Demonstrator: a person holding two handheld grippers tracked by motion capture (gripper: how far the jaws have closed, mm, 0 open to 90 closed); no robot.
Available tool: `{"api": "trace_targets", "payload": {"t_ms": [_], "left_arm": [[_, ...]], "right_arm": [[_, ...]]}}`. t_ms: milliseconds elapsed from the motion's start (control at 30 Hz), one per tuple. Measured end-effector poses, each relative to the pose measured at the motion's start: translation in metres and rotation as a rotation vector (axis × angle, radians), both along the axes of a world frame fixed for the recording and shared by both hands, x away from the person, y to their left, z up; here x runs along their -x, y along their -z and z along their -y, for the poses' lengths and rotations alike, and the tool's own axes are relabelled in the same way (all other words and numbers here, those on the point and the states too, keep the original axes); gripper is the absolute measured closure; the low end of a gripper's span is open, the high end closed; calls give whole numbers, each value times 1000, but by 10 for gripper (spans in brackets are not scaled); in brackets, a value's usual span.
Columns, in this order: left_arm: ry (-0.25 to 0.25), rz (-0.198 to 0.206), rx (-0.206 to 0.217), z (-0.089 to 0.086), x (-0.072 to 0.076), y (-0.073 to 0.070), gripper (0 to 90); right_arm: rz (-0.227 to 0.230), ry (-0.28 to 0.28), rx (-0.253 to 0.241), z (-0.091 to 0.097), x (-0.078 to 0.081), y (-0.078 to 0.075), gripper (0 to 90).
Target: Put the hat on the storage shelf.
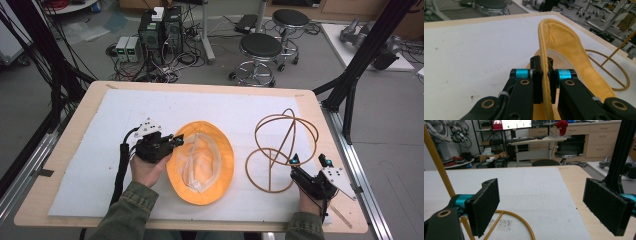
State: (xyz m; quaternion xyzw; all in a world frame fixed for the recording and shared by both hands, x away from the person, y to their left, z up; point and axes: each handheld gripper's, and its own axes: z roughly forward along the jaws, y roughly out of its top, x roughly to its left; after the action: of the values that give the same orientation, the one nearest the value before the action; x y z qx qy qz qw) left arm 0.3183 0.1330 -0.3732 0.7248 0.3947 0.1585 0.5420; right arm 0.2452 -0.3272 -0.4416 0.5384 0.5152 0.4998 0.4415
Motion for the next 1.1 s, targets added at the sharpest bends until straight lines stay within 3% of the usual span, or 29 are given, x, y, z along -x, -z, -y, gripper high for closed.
{"api": "trace_targets", "payload": {"t_ms": [133, 367, 400, 533, 567, 633, 767, 800, 867, 900, 933, 1000, 1033, 1100], "left_arm": [[-5, 12, -4, 0, 1, 0, 876], [-12, 72, -10, -2, 7, -4, 876], [-15, 104, -5, -2, 9, -5, 876], [-18, 149, -13, -2, 12, -7, 875], [-17, 187, -13, -1, 14, -8, 875], [-17, 219, -11, -1, 15, -9, 875], [-16, 248, -12, -1, 15, -13, 875], [-17, 273, -13, -2, 14, -17, 875], [-17, 283, -11, -2, 14, -20, 876], [-25, 312, -15, -2, 14, -26, 876], [-25, 312, -15, -2, 14, -26, 875], [-42, 359, 1, -1, 13, -37, 876], [-42, 359, 1, -1, 13, -37, 876], [-54, 410, -4, 3, 13, -46, 876]], "right_arm": [[-4, -5, -1, -1, 1, 0, 129], [2, -19, 11, -5, 1, 0, 129], [2, -21, 17, -5, 1, 0, 129], [3, -21, 18, -5, 1, 0, 129], [4, -19, 16, -5, 1, 0, 129], [-1, -18, 16, -5, 1, 0, 129], [3, -22, 18, -5, 1, 0, 129], [3, -22, 17, -5, 2, 0, 129], [5, -19, 12, -6, 2, 0, 129], [2, -20, 13, -6, 2, 0, 129], [3, -20, 17, -6, 3, 0, 129], [7, -17, 13, -6, 3, -1, 130], [6, -16, 12, -6, 3, -1, 130], [8, -15, 10, -6, 3, -1, 130]]}}
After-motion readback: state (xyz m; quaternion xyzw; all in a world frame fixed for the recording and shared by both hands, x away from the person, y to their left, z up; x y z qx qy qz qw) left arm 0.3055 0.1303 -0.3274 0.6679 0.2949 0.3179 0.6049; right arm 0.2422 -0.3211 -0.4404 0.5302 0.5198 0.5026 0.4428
